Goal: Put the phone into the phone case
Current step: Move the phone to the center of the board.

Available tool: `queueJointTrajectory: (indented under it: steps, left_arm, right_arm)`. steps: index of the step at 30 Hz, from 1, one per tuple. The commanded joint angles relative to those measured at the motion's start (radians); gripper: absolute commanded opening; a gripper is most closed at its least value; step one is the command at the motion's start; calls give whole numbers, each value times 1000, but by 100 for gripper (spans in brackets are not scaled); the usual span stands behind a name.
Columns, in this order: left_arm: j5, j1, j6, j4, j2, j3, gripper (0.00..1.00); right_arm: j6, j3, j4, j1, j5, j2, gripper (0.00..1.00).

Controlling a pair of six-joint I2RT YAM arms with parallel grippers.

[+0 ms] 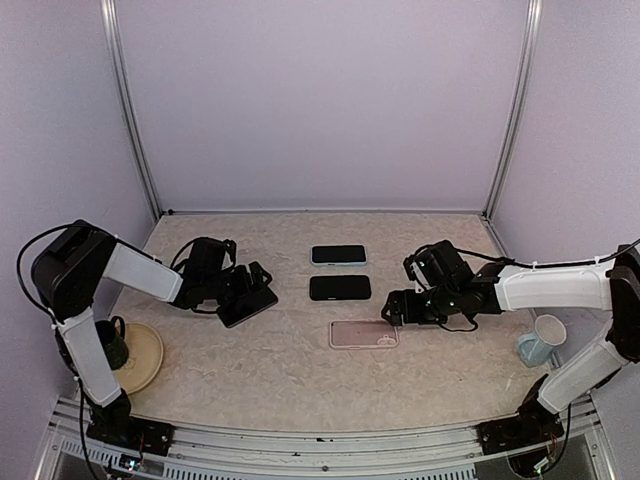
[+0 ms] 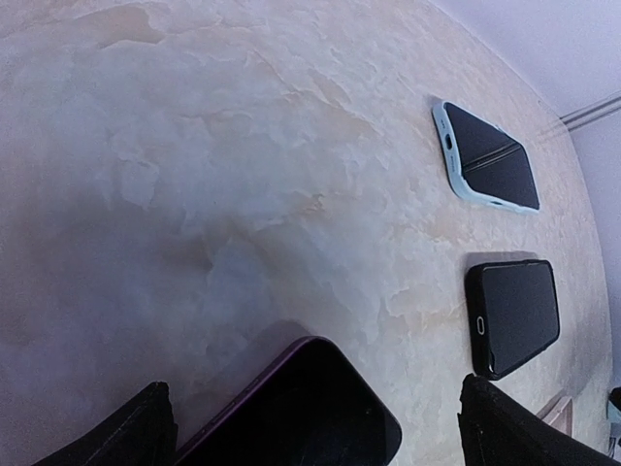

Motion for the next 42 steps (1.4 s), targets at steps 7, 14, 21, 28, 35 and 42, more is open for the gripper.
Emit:
queueJointTrajectory:
  steps: [7,14,21,28,35,42]
  left_arm:
    - [23,-64,9,-219,16,-106,99]
    - [15,-113,99,-268,-12,-105,99]
    - [28,-170,97,-259,-17,-146,99]
    - [-32,-191,99,-301,-28,-165,99]
    - [-198,-216,0,-340,-154,-218,99]
    - [-315,-209,-40,-463,-243,-204,99]
  right_arm:
    - [-53,38,-37,11,-9,-12,93]
    - [-77,56,-38,11,-45,6,94]
    - [-82,57,-40,10,-64,10,94]
    - [-78,53,-30,11,-72,12,95]
    - [-75,45,-26,11,-70,8,95]
    - [-72,48,-21,11,-84,5,95]
